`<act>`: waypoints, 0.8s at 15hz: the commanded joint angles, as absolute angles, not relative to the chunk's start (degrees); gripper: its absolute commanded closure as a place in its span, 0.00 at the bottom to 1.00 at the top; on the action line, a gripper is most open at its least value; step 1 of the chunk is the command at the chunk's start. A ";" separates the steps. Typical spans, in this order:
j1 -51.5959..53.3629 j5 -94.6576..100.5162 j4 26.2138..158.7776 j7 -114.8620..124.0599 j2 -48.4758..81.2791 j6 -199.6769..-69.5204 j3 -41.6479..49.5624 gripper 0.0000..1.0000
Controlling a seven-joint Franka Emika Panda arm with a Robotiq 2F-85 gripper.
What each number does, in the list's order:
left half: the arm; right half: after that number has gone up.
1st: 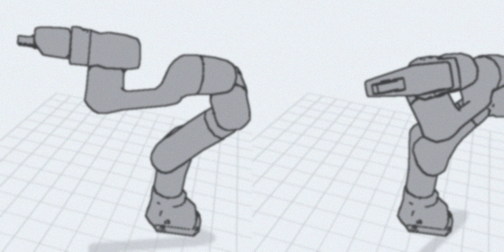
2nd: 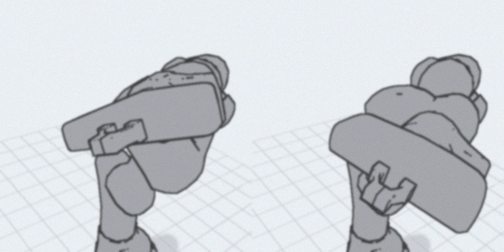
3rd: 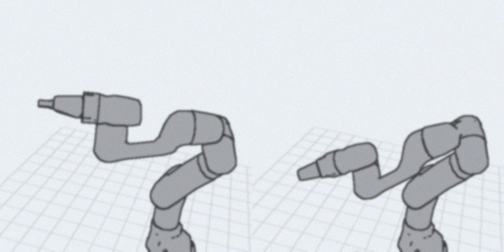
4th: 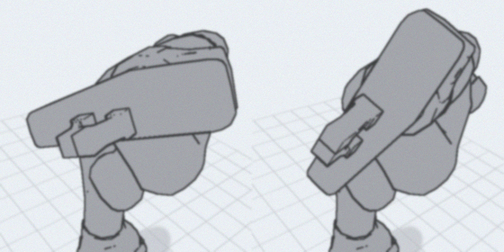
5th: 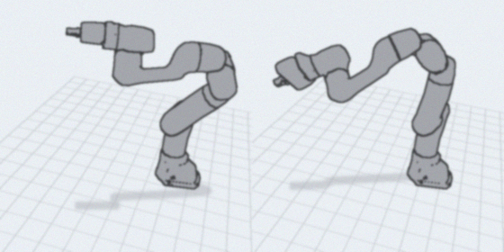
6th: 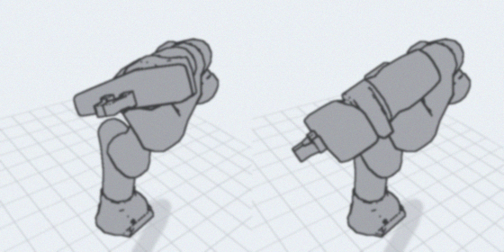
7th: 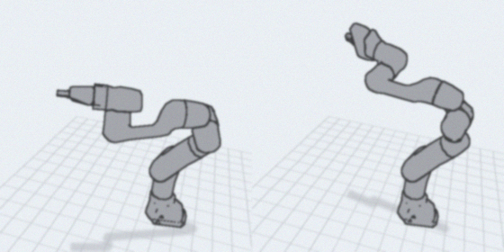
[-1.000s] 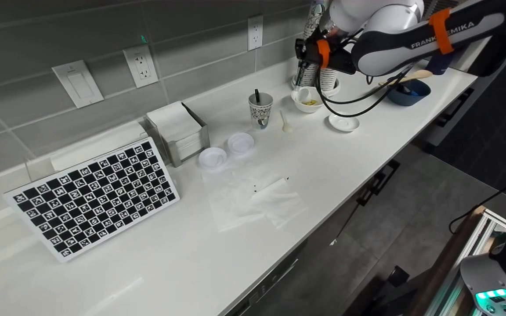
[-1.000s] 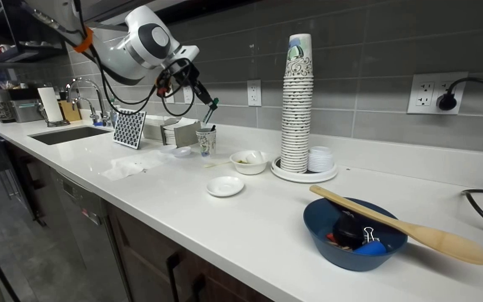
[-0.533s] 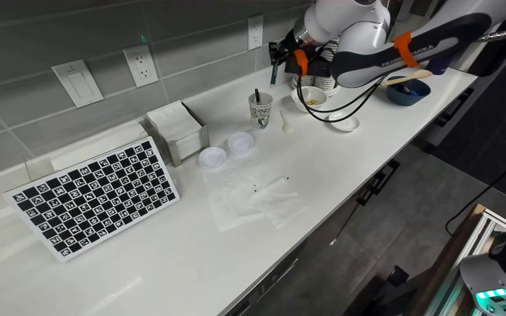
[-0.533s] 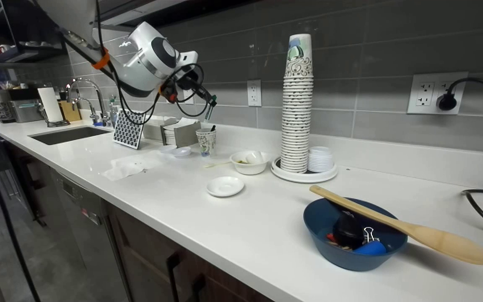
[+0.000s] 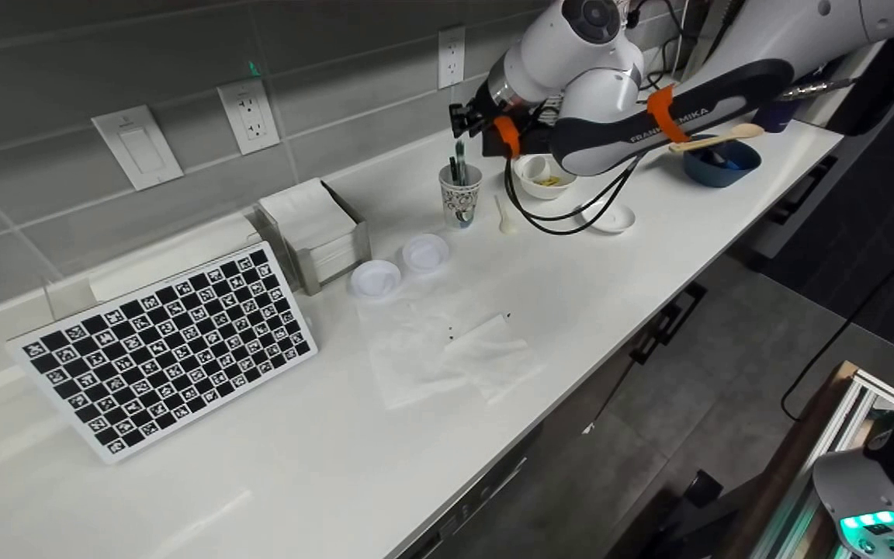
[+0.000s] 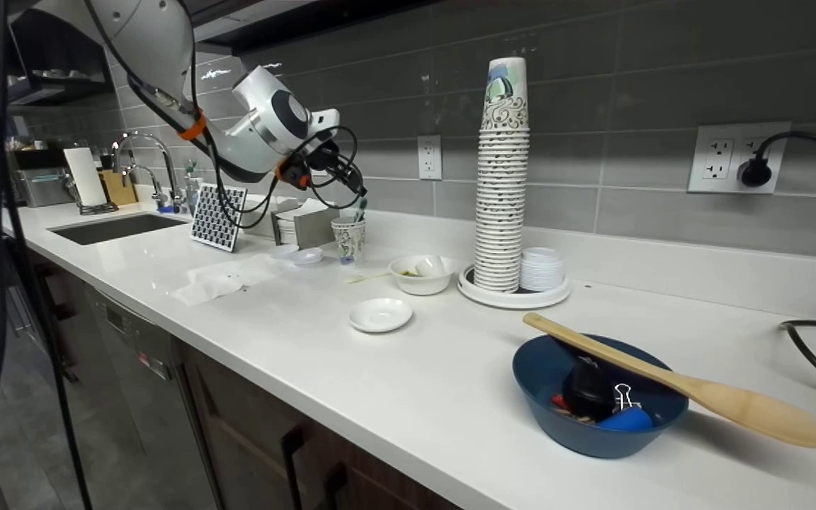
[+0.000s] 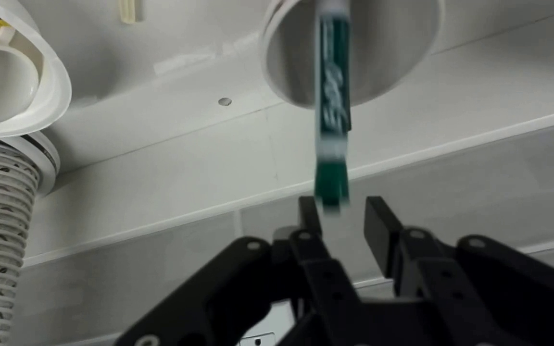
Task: Pick up the green marker from the white bowl and put it in the top paper cup on the stack of paper cups
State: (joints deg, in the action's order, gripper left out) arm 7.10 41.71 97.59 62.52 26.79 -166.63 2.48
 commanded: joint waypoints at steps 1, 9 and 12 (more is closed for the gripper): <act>4.89 38.58 95.07 57.49 28.55 -164.57 -0.71 0.36; -5.12 24.14 116.00 36.95 13.65 -157.21 -13.28 0.00; -6.51 24.36 125.44 38.55 8.04 -162.72 -14.43 0.00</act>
State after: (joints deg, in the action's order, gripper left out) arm -4.62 25.95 114.16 39.10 15.78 -158.70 -12.89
